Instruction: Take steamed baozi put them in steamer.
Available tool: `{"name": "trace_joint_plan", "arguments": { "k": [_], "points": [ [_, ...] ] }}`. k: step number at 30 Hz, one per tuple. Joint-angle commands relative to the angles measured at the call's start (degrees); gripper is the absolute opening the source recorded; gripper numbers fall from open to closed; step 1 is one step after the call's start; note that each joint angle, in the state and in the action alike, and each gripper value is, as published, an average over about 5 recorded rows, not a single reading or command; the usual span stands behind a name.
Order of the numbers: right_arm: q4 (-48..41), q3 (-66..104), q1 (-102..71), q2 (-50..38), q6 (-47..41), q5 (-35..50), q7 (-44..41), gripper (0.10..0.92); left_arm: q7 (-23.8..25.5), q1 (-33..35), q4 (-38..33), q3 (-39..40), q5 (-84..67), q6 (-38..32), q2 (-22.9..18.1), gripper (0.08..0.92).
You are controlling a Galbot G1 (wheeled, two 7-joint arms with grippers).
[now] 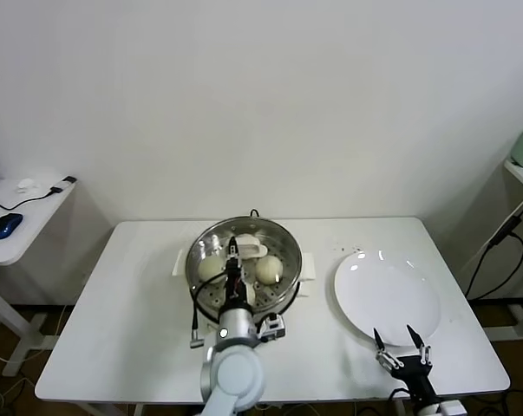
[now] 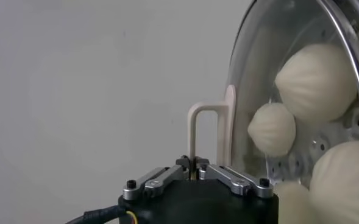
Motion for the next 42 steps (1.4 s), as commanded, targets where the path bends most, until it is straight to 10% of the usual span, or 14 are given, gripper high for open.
{"name": "trace_joint_plan", "arguments": {
  "k": [1, 12, 35, 42],
  "points": [
    [-0.41, -0.02, 0.2, 0.42, 0.6, -0.47, -0.07, 0.823, 0.44, 0.13, -0.02, 0.0, 0.48, 0.19, 0.57, 0.134],
    [-1.24, -0.23, 0.68, 1.12, 1.85, -1.53, -0.21, 0.823, -1.35, -0.32, 2.3, -0.33, 0.81, -0.12, 0.14, 0.154],
    [0.37, -1.29, 0.71, 0.86, -0.36, -1.93, 2.16, 0.823, 1.66, 2.53, -9.79, 1.67, -4.32, -1.07, 5.26, 0.789],
    [2.58, 0.44, 1.43, 0.79, 2.03, 0.61, 2.48, 0.823, -1.76, 7.96, -17.52, -0.56, -13.36, -5.45, 9.34, 0.822]
  ]
}}
